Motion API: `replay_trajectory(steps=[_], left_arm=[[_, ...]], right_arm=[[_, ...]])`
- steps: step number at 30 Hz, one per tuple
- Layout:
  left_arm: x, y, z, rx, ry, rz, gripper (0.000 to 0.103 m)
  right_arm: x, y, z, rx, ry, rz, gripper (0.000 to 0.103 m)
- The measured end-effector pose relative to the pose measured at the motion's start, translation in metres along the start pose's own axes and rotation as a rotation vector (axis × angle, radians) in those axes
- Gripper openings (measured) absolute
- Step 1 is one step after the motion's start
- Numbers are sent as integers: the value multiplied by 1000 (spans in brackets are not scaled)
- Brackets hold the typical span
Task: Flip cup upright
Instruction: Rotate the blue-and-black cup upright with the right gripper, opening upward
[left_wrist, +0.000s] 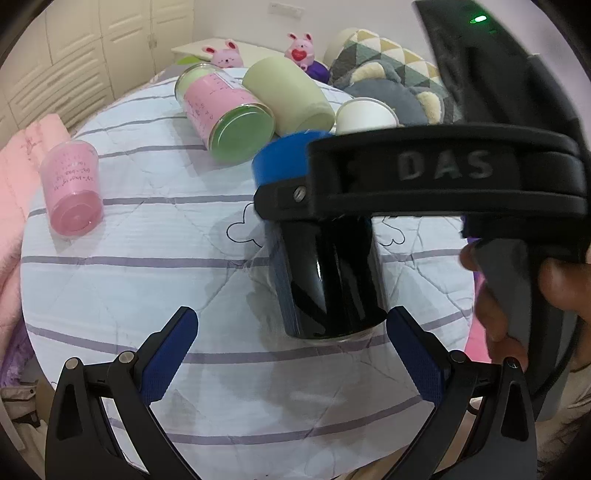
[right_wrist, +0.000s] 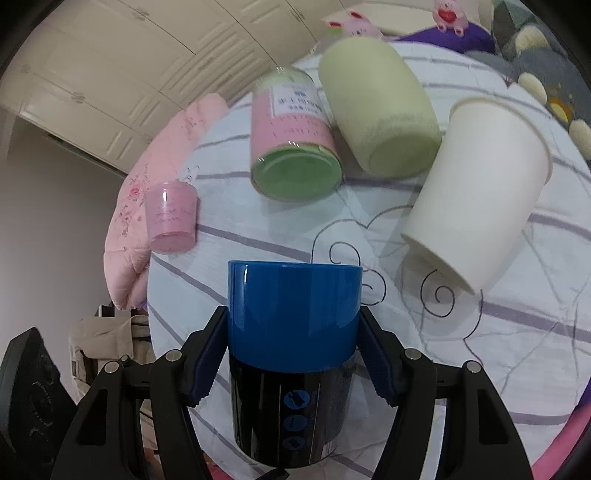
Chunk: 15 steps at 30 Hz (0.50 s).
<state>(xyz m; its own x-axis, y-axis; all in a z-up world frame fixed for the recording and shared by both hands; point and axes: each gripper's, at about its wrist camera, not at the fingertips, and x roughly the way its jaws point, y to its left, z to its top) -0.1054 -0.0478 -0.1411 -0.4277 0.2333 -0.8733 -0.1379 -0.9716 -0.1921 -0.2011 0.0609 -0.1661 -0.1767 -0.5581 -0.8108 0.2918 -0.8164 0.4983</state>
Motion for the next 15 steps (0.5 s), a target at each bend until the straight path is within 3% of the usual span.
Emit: replay_trajectory(steps=[9, 15], left_arm=[[7, 10, 15, -100, -41, 0, 103], [14, 6, 26, -107, -74, 26, 103]], right_arm=[[-30, 10, 2, -139, -151, -44, 68], [-35, 13, 3, -209, -216, -90, 68]])
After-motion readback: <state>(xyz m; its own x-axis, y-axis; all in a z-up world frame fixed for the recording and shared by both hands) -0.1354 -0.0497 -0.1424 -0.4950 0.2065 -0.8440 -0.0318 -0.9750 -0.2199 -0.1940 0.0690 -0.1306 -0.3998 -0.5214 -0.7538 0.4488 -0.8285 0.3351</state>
